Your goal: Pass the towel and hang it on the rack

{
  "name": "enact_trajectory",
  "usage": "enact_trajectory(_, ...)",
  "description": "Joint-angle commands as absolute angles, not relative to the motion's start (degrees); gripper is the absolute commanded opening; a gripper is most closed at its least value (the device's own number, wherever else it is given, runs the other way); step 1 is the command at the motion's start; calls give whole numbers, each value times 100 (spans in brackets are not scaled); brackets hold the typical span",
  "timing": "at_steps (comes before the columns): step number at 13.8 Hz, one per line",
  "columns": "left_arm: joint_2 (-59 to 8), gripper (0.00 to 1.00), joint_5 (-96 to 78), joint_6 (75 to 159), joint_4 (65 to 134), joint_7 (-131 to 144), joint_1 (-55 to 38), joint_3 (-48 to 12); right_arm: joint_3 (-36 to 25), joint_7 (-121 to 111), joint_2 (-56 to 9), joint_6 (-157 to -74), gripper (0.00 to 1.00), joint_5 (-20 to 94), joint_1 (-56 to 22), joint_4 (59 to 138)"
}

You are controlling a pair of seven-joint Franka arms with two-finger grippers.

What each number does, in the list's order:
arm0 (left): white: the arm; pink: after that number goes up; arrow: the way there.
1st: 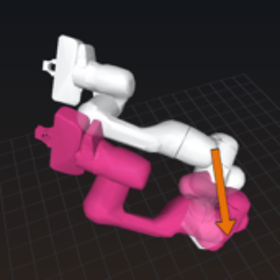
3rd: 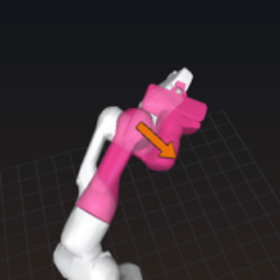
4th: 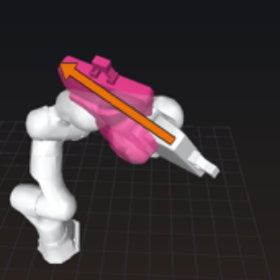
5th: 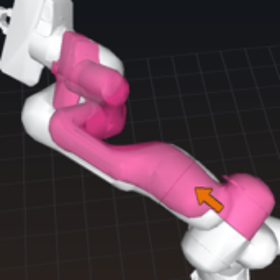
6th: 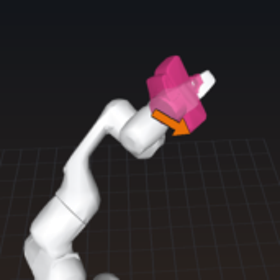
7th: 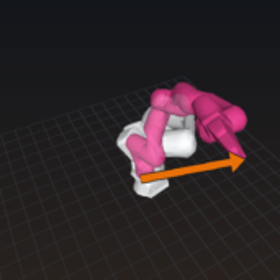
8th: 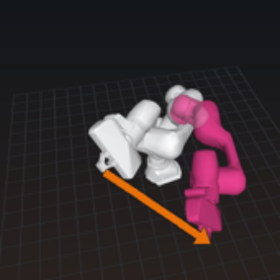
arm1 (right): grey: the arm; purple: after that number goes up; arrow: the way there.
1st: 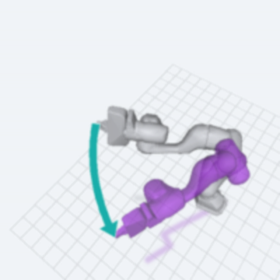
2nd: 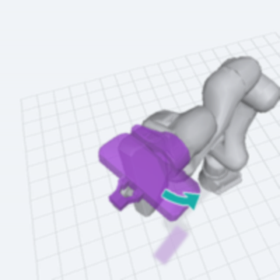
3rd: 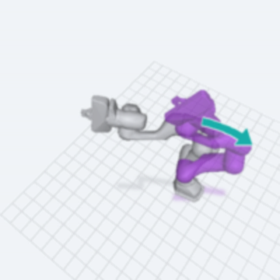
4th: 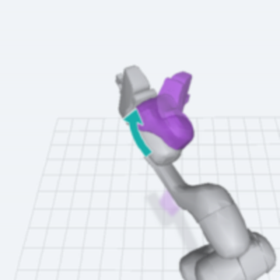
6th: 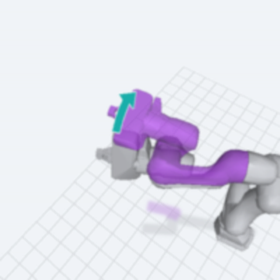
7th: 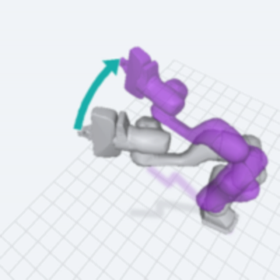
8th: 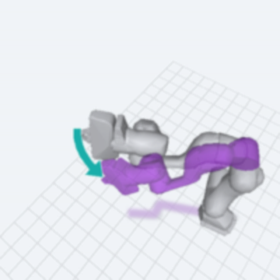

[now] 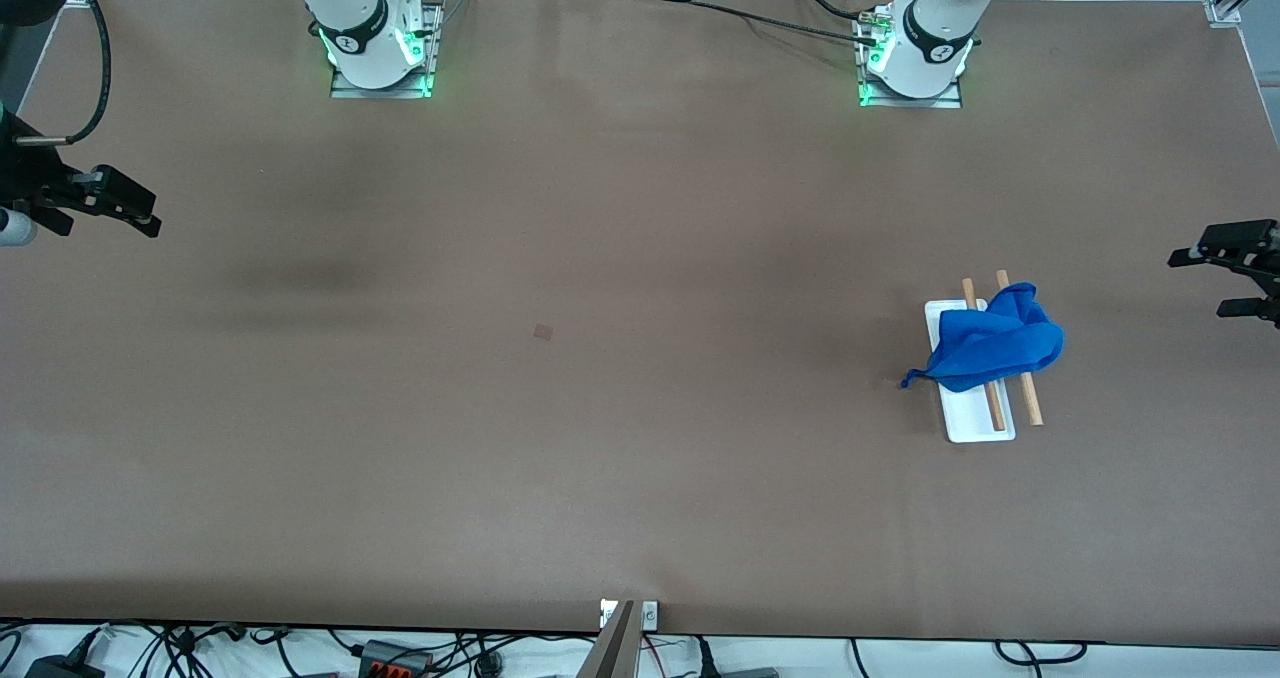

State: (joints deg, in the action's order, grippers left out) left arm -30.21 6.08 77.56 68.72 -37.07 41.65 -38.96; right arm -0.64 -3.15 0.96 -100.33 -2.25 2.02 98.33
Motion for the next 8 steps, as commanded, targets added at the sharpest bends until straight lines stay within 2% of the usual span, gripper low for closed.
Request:
enact_trajectory(1, -2683, 100, 774, 7655, 6968, -2834, 3789, -3771, -44, -378, 132, -9993, 100, -272, 185, 9809)
enact_trajectory(3, -2174, 100, 669, 7821, 7346, -2331, 3675, -3701, -44, -334, 106, -9836, 100, -264, 106, 9817)
enact_trajectory(4, -1788, 100, 459, 8205, 7757, -2242, 3352, -3248, -44, -264, 105, -9713, 100, -264, 105, 9817)
enact_trajectory(5, -1427, 100, 135, 8453, 8126, -2241, 2853, -2547, -44, -159, 105, -9677, 100, -264, 105, 9817)
enact_trajectory(7, -1135, 100, -341, 8639, 8506, -2224, 1851, -1228, -35, -210, 114, -9659, 100, -272, 132, 9817)
enact_trajectory(8, -1029, 100, -360, 8744, 8630, -2111, 1472, -830, -35, -159, 132, -9650, 100, -264, 149, 9817)
